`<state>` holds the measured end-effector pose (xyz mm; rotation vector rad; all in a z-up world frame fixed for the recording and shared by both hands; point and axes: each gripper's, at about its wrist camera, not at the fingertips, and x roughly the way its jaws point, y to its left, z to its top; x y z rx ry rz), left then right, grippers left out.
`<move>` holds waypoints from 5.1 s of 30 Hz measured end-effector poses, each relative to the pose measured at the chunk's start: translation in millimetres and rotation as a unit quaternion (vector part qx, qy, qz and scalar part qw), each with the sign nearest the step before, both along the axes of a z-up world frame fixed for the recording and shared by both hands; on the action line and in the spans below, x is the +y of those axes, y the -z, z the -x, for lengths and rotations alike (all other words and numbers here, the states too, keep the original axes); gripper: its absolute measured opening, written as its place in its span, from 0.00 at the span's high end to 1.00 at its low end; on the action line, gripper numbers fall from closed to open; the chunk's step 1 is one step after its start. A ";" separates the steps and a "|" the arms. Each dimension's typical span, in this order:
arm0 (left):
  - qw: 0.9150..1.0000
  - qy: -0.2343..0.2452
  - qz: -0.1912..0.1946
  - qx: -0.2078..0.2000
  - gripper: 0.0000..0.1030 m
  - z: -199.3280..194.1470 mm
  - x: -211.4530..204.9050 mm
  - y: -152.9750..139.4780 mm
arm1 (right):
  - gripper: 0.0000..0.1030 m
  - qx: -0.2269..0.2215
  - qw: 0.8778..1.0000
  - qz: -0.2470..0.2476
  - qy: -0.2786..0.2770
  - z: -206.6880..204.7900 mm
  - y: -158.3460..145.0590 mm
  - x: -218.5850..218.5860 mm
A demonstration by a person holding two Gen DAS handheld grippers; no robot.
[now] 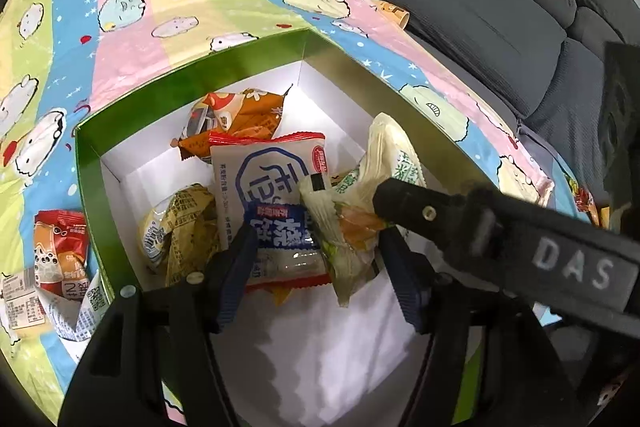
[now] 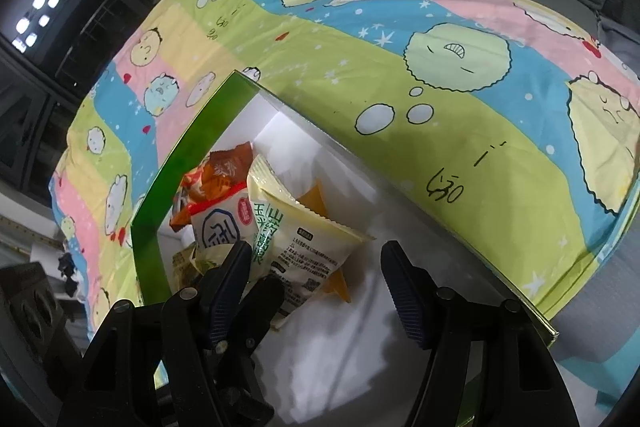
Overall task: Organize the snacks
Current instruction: 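Move the right tool to the cake bar and grasp it, then lift the cake bar with the right tool and carry it over the box, then lower the cake bar into the box and open the right tool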
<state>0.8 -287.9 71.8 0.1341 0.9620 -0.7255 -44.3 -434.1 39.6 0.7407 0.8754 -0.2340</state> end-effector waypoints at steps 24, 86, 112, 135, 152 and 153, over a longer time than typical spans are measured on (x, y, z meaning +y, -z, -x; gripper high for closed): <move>0.962 -0.262 0.078 -0.025 0.12 -14.2 249.0 -44.0 | 0.15 -0.177 0.960 -0.013 -0.216 -20.4 -70.6 122.8; 0.969 -0.233 0.060 -0.061 0.29 0.9 259.1 -29.1 | 0.22 -0.087 0.927 0.081 -0.356 -71.0 -40.6 284.2; 0.975 -0.106 0.088 -0.172 0.28 49.4 124.5 -100.7 | 0.22 -0.199 0.947 0.118 -0.224 11.3 -112.9 149.7; 0.996 -0.018 0.080 -0.037 0.29 -1.2 33.1 -43.2 | 0.22 -0.094 0.988 0.050 -0.114 -18.4 -52.4 42.2; 0.996 -0.032 0.084 0.011 0.20 -14.6 37.6 -25.2 | 0.22 -0.068 0.991 0.045 -0.105 -32.0 -39.2 39.6; 0.996 -0.032 0.085 0.007 0.20 -13.2 40.0 -27.5 | 0.22 -0.069 0.991 0.047 -0.104 -31.6 -40.0 39.4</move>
